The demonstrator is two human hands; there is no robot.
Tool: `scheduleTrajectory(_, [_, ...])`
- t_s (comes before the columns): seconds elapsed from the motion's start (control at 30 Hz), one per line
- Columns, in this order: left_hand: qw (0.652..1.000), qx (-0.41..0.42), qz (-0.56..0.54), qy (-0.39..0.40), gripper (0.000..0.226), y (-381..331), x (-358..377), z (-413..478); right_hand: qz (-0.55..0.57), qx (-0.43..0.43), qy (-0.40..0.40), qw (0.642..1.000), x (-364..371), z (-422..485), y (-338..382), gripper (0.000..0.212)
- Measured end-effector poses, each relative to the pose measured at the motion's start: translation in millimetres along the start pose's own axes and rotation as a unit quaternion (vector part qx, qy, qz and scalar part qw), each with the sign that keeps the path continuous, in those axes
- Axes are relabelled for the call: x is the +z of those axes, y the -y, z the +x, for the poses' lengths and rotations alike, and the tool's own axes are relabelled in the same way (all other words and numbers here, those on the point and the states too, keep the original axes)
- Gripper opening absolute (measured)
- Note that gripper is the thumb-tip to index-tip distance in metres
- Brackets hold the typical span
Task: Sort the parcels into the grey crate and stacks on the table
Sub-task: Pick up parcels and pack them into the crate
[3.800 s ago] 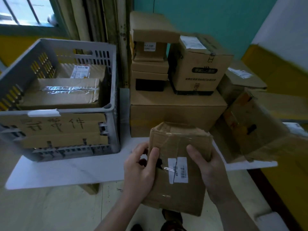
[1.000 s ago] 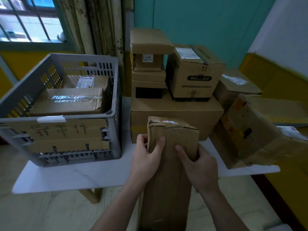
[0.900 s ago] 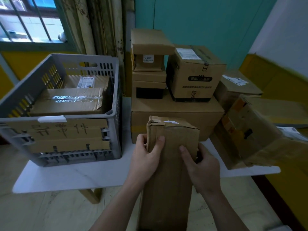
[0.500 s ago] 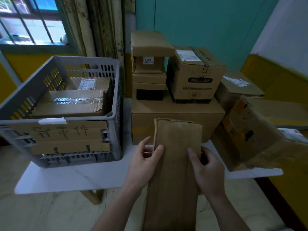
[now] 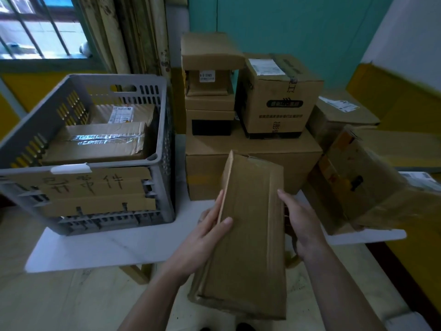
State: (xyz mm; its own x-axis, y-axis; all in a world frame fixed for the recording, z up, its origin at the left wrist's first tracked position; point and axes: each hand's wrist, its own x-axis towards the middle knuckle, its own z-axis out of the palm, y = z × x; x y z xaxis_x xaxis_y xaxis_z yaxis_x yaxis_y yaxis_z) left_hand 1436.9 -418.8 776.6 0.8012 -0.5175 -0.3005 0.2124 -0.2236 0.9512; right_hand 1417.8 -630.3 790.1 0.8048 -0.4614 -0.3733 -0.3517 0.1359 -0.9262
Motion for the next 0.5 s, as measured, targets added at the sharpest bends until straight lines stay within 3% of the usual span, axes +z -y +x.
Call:
scheduleTrajectory(0.13, [0.998,-0.020,-0.022,-0.056,0.075,0,4,10,0.028,-0.015,0.145,0.989,0,-14,-13,0.061])
scheduleTrajectory(0.27, [0.992,-0.060,-0.049,-0.099,0.068,-8,-2,16,-0.045,-0.094,0.239,0.965,-12,-22,-29,0.060])
scheduleTrajectory(0.4, [0.972,-0.146,-0.138,-0.125,0.042,-14,-8,16,-0.076,-0.152,0.349,0.922,-20,-31,-32,0.122])
scheduleTrajectory(0.5, [0.970,-0.140,-0.175,-0.094,0.041,-15,-10,6,-0.108,-0.187,0.349,0.912,-15,-39,-23,0.112])
